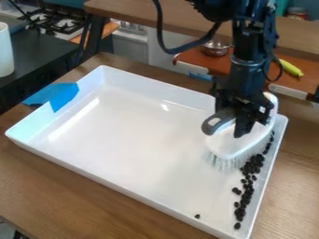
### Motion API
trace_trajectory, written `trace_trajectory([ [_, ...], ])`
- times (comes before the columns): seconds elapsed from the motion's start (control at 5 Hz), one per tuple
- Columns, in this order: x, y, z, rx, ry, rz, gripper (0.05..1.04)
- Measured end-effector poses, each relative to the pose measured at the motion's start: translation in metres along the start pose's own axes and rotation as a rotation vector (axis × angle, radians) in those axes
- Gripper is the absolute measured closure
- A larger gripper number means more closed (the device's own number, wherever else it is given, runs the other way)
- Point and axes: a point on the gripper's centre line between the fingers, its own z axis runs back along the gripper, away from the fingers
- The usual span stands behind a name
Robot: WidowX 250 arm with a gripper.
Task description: Sweep into pile
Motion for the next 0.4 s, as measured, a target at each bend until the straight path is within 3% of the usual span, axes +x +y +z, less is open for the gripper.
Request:
trace_trajectory([
  [0.4,-0.020,-0.001,0.001,-0.005,0.025,-0.076,0.587],
])
